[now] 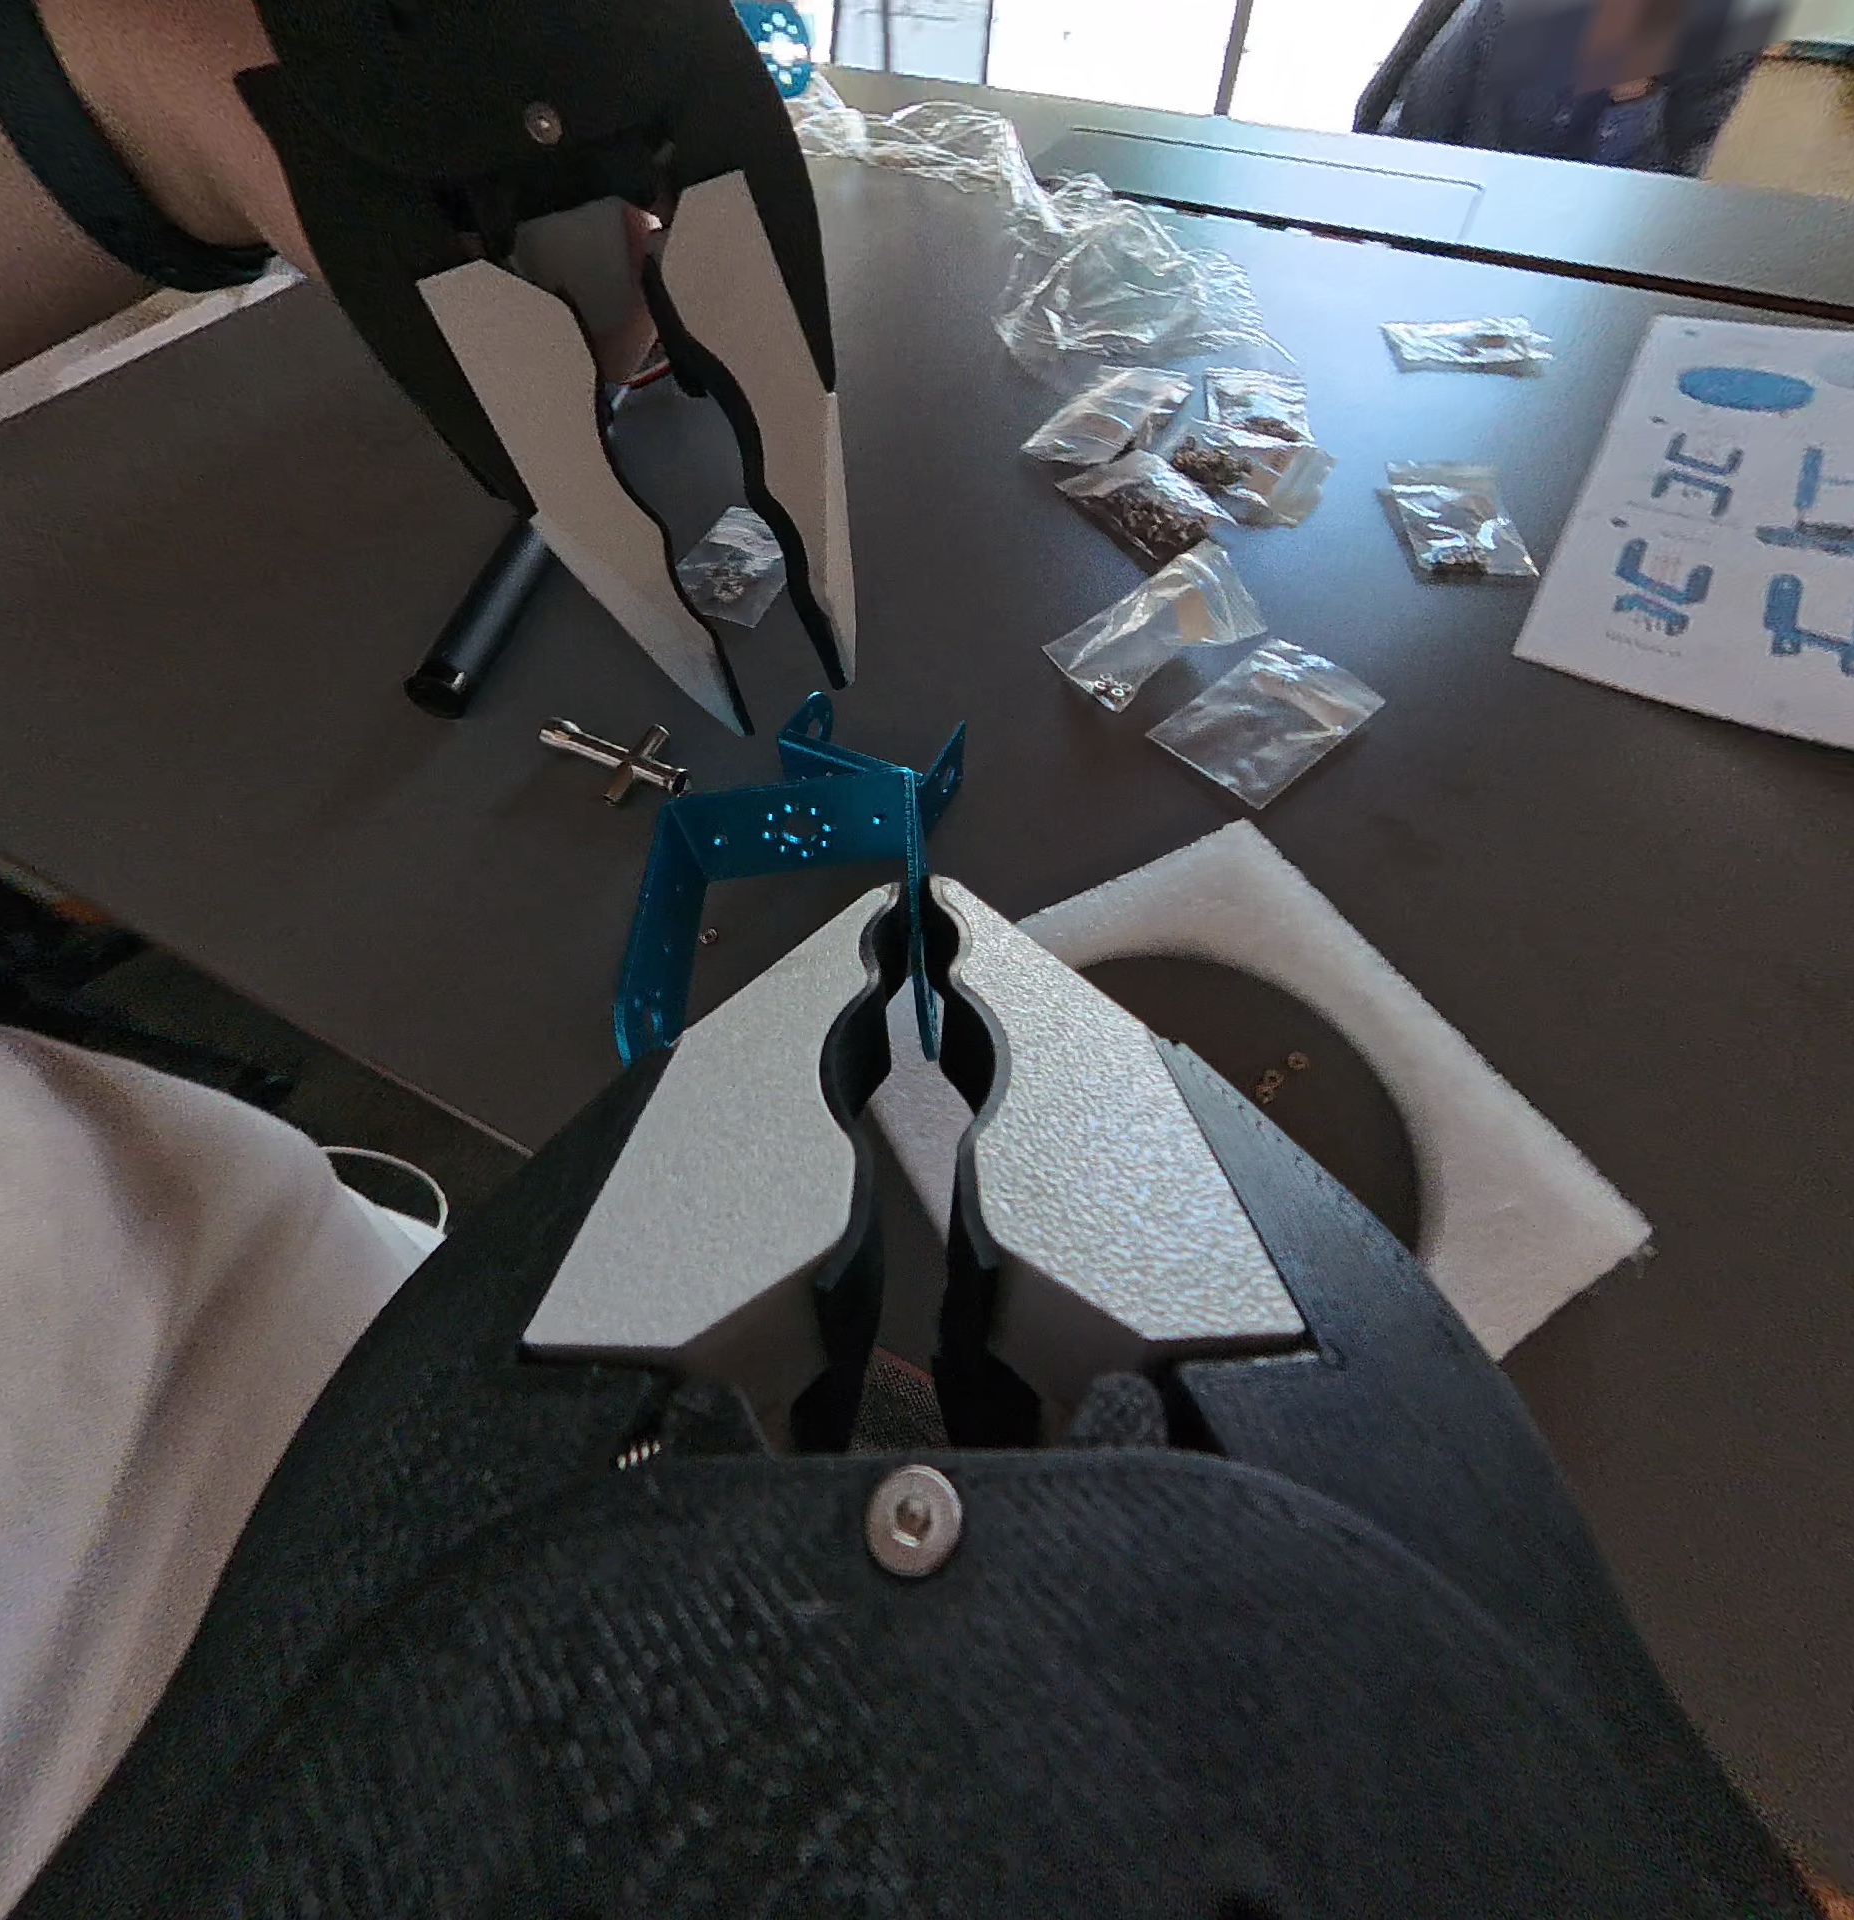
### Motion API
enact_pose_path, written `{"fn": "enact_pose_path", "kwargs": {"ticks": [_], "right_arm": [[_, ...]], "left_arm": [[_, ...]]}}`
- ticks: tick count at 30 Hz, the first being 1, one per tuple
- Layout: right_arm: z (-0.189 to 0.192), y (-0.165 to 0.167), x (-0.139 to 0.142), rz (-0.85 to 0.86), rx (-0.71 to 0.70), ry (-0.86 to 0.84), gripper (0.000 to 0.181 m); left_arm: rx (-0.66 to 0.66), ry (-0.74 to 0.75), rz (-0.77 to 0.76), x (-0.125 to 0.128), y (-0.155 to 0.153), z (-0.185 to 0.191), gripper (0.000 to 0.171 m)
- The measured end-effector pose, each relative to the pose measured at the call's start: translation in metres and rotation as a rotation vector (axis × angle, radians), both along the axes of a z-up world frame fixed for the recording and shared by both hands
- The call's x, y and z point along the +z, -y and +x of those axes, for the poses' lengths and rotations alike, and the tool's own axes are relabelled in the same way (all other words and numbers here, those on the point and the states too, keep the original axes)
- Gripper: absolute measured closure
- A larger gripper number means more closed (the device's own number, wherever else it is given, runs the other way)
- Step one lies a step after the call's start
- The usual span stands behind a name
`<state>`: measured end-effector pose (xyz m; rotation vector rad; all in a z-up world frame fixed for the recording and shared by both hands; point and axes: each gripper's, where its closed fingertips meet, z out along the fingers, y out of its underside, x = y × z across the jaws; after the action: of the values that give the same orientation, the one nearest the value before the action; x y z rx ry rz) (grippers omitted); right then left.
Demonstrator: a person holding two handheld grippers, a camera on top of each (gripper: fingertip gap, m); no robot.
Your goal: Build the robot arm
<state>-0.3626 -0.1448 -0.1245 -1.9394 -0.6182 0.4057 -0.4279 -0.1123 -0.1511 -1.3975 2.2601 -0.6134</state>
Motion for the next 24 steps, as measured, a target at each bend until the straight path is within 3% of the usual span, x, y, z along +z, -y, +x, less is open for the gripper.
{"fn": "enact_pose_path", "kwargs": {"ticks": [9,14,24], "right_arm": [[-0.009,-0.008,-0.013,-0.041,-0.245,0.015,0.181],[-0.010,-0.009,-0.015,-0.061,-0.311,0.029,0.181],[-0.006,-0.011,-0.016,-0.049,-0.379,0.053,0.181]], "left_arm": [[-0.038,0.067,-0.081,0.003,0.003,0.004,0.151],[-0.038,0.065,-0.115,0.002,0.002,0.003,0.151],[0.187,0.028,-0.557,0.028,0.005,0.019,0.149]]}}
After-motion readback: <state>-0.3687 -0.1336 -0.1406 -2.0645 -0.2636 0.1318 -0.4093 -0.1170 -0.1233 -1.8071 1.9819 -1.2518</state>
